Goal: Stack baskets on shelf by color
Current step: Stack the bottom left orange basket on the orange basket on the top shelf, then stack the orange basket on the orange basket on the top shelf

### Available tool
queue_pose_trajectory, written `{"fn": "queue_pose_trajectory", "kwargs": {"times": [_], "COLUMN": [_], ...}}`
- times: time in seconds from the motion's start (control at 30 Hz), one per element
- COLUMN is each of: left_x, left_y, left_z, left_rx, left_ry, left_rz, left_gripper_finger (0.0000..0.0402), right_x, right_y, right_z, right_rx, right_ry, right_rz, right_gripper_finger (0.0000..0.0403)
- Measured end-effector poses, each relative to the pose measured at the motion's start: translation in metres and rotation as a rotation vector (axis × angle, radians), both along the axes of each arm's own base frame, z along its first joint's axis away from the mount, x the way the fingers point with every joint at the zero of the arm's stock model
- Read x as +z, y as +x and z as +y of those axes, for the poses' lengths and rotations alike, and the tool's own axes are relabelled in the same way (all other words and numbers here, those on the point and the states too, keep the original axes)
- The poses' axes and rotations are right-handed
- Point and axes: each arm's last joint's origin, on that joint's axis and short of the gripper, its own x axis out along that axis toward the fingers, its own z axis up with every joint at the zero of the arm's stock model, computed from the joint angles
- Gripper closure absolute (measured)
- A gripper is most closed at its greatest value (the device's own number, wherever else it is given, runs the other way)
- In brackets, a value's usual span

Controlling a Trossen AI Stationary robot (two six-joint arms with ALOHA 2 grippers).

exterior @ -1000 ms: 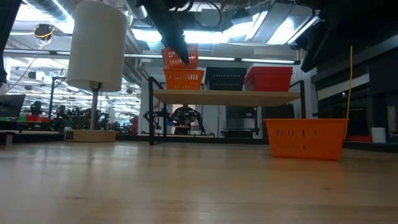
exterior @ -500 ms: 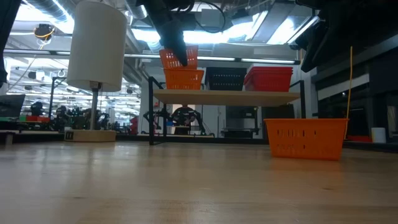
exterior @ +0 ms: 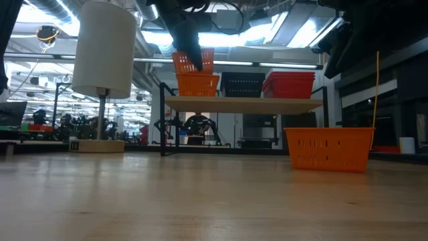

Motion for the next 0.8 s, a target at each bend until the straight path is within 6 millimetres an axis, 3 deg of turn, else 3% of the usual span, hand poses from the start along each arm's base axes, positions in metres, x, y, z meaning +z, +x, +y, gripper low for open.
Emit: {"fn": "queue_pose_trajectory", "kwargs": {"times": [0.2, 0.6, 0.8], "left_x": [0.0, 0.001, 0.023], "left_y": [0.002, 0.005, -0.001], "left_z": [-0.005, -0.006, -0.025], "left_rx": [-0.013, -0.009, -0.005], "left_ry": [-0.001, -0.002, -0.04], "left_rz": [-0.001, -0.026, -0.099], "left_gripper_finger": [0.0395, 0.032, 0.0317], "right_x": [0.0, 0.0, 0.0], "right_y": [0.0, 0.0, 0.0], "right_z": [0.0, 0.0, 0.0], "right_rx": [0.0, -0.001, -0.003], "right_ry": [0.0, 0.0, 0.002], "right_rz": [0.0, 0.0, 0.0], "right_gripper_finger": [0.0269, 0.027, 0.027]}}
